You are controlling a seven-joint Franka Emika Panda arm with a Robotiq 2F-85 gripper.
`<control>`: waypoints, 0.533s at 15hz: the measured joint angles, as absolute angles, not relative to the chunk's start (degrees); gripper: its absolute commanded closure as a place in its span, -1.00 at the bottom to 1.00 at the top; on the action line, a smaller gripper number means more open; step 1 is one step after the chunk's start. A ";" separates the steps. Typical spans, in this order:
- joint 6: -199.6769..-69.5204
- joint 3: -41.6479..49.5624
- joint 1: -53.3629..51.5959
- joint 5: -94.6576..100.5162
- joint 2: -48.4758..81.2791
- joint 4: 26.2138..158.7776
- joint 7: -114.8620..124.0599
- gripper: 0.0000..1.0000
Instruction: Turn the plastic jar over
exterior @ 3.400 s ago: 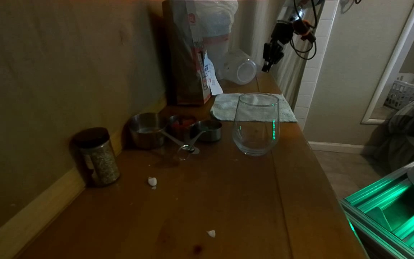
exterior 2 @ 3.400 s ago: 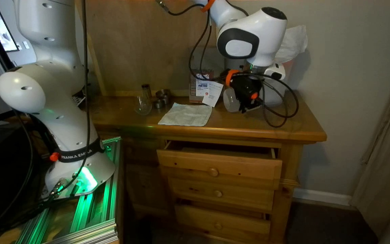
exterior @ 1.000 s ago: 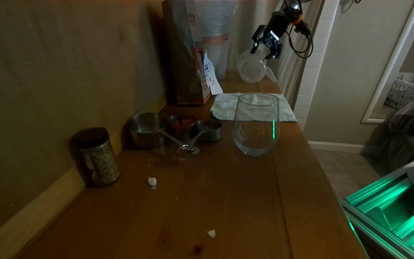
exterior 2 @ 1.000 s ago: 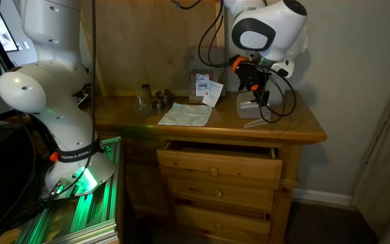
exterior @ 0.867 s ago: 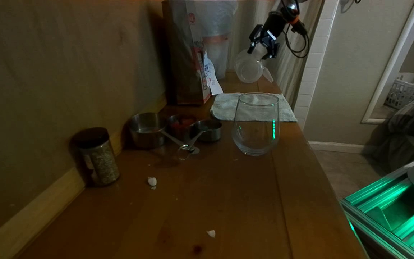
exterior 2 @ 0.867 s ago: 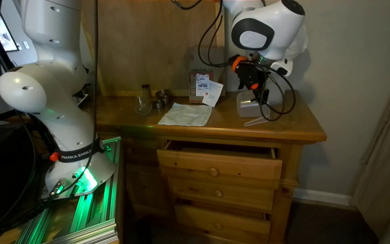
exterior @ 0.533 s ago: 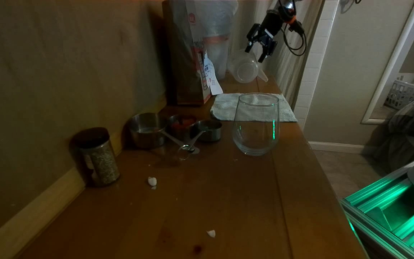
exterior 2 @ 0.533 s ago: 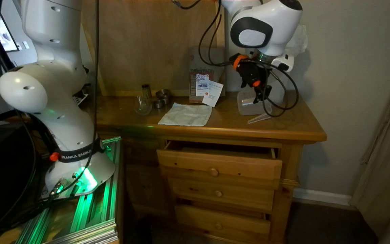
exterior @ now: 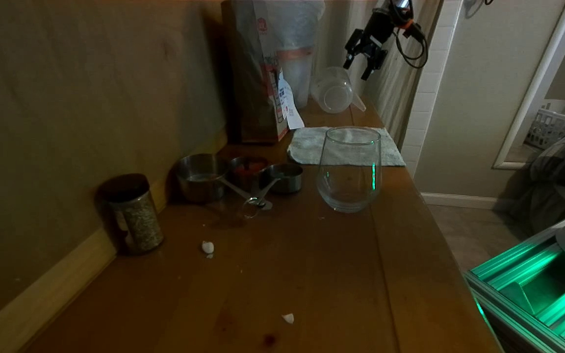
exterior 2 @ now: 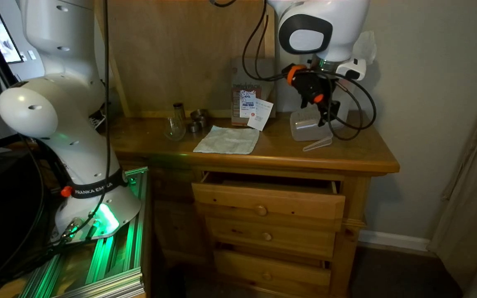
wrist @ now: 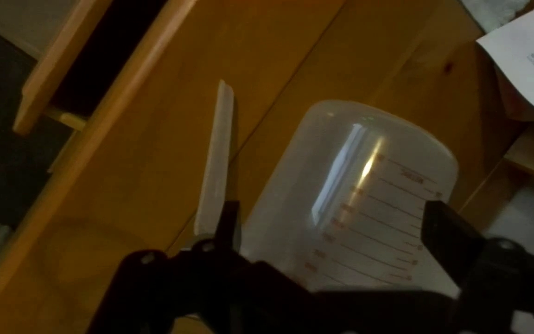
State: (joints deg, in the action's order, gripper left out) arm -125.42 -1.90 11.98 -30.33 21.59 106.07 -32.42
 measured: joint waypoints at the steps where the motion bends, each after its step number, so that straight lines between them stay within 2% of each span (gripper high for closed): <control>1: -125.91 -1.56 12.09 -29.37 21.55 106.85 -33.11 -1.00; 8: -134.22 -0.80 12.35 -25.44 21.70 113.04 -38.42 -1.00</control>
